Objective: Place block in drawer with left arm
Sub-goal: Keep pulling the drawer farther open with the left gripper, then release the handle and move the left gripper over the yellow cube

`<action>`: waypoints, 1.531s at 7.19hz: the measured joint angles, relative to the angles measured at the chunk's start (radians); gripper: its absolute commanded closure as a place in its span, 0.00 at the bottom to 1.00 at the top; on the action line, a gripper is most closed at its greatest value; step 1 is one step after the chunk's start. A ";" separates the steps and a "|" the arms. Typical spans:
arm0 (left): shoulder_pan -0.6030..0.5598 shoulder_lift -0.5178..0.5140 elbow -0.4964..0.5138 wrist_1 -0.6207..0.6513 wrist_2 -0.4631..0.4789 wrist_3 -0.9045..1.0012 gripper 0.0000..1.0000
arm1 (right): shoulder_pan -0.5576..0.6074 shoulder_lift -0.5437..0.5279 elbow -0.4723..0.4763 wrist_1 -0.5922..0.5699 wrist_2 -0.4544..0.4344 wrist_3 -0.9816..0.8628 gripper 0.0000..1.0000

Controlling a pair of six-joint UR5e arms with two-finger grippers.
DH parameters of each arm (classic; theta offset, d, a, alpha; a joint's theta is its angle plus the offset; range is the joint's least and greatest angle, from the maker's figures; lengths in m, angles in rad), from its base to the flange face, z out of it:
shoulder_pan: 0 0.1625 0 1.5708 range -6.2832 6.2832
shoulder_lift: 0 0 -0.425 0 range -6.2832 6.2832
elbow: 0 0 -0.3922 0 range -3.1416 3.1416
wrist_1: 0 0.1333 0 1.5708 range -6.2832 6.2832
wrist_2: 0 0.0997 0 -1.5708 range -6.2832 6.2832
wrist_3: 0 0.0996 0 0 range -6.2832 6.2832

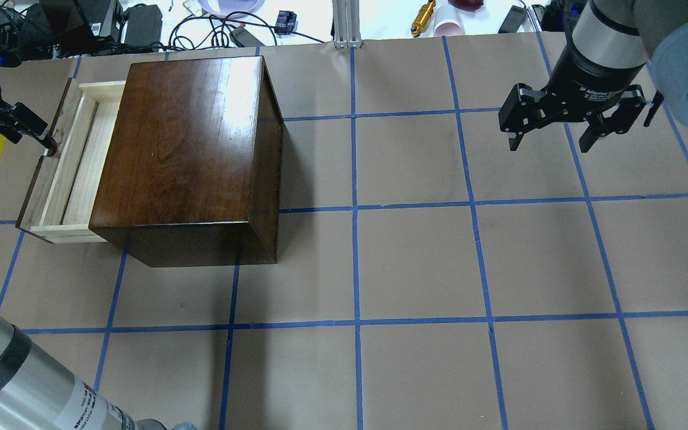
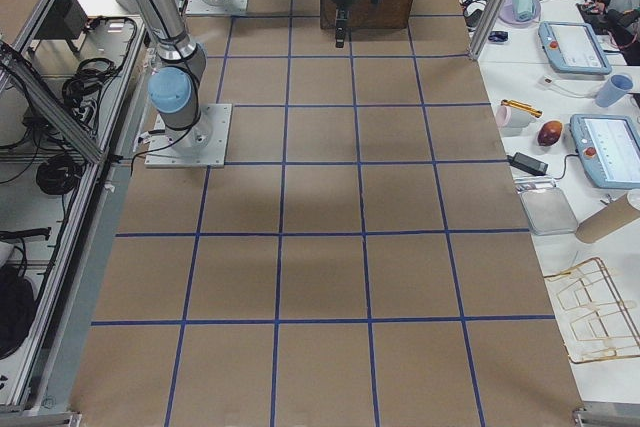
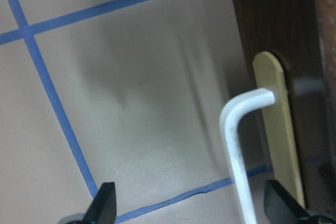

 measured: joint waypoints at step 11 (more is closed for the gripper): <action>0.156 -0.158 0.190 0.206 -0.005 -0.015 0.00 | 0.000 0.000 0.000 0.000 0.000 0.000 0.00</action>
